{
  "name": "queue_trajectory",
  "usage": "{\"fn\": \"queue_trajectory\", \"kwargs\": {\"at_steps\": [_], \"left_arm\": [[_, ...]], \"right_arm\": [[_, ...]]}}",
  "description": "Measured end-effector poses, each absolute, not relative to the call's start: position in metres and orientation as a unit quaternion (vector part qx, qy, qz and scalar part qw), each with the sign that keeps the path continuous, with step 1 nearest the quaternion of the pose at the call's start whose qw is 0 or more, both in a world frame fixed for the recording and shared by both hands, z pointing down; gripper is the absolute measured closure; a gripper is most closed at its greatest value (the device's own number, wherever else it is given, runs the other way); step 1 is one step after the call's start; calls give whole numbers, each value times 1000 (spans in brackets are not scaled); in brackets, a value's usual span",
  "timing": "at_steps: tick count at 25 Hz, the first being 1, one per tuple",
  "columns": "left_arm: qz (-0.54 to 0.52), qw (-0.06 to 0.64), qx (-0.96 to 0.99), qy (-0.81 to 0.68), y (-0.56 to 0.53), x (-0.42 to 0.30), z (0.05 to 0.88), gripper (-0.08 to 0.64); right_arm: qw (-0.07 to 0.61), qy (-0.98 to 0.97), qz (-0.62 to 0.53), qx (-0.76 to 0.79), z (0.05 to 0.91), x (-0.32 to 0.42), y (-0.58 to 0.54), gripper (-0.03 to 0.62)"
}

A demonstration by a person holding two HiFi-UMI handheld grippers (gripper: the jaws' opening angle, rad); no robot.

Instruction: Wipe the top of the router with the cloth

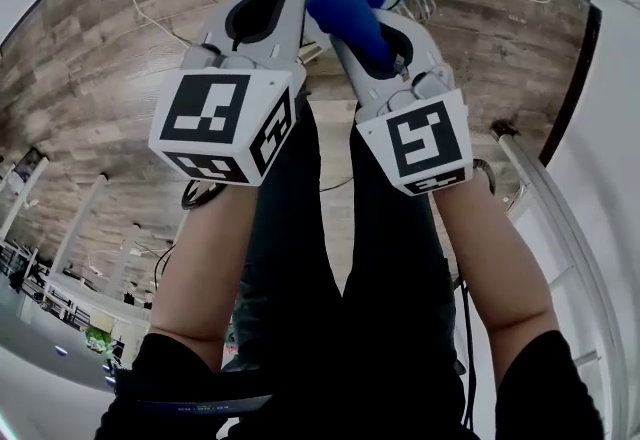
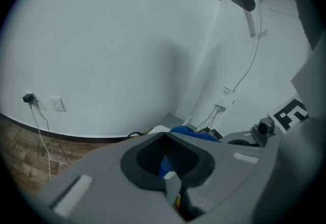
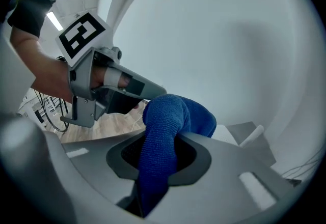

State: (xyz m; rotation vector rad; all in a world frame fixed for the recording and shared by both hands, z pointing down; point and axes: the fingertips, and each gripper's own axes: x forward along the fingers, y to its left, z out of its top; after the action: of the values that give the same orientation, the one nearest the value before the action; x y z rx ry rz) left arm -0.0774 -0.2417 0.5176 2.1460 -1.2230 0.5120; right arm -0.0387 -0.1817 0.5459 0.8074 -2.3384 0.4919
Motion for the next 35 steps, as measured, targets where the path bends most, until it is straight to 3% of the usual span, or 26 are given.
{"fn": "queue_trajectory", "kwargs": {"at_steps": [12,26,30,35], "left_arm": [[187,291,789,-508,-235,-160,459,558],[199,360,785,-463,-199,-103,598,558],[198,363,785,-460,-194,-94,602,558],[203,350,789,-463,-202,-92,565,558]], "right_arm": [[239,-911,217,256,460,-119,-146,483],[345,-851,265,294,674,-54,-151,483],[345,-848,268,301,677,-46,-153,483],[319,-856,271,303,617,-41,-153,483]]}}
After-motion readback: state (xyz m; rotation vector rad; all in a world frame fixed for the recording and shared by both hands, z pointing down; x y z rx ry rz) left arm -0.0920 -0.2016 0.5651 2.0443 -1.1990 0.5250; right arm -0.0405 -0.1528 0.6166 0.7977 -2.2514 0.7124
